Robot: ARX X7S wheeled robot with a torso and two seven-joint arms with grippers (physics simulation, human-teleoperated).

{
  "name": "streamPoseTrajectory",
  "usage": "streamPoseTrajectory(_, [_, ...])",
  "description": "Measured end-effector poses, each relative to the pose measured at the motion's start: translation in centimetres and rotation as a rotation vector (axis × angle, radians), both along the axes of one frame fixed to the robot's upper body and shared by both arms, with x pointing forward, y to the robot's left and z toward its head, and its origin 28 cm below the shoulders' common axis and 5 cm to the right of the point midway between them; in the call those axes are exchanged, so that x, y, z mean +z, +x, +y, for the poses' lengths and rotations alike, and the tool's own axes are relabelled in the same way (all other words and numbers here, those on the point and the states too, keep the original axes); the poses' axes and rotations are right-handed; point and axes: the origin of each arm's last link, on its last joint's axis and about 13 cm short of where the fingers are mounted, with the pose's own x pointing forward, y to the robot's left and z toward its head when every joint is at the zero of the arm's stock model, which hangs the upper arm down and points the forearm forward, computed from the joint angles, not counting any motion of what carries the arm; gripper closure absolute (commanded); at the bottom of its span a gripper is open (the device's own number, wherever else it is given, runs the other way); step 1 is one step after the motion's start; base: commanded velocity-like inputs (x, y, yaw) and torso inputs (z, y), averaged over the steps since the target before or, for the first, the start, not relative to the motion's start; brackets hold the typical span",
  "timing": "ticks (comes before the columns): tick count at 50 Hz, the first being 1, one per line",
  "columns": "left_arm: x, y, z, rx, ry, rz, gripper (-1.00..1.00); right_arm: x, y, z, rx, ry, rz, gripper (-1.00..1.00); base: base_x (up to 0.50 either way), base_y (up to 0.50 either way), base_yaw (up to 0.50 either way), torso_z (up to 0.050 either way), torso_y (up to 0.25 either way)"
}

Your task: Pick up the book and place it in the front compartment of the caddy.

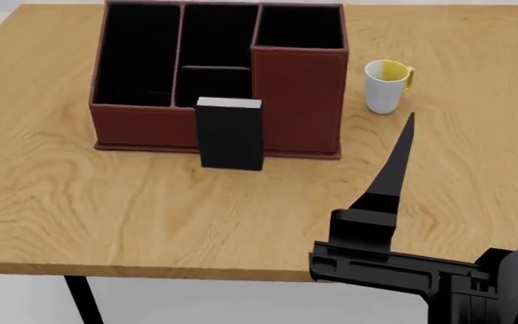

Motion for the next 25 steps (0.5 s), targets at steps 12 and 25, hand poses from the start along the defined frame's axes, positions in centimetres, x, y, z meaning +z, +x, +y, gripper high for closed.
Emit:
streamPoseTrajectory(12, [-0.06,0.37,0.0,-0.004,0.002,0.003,-1.0,-0.06,-0.04,-0.14,-0.001,0.002,0.001,-1.0,0.24,0.21,0.0,0.0,0.001])
streamPoseTrajectory(25, [-0.18,0.78,0.05,-0.006,0.003,0.004,-1.0,-0.12,-0.06,-0.16,-0.003,0.005,0.004,-1.0,0.24,0.21,0.0,0.0,0.001])
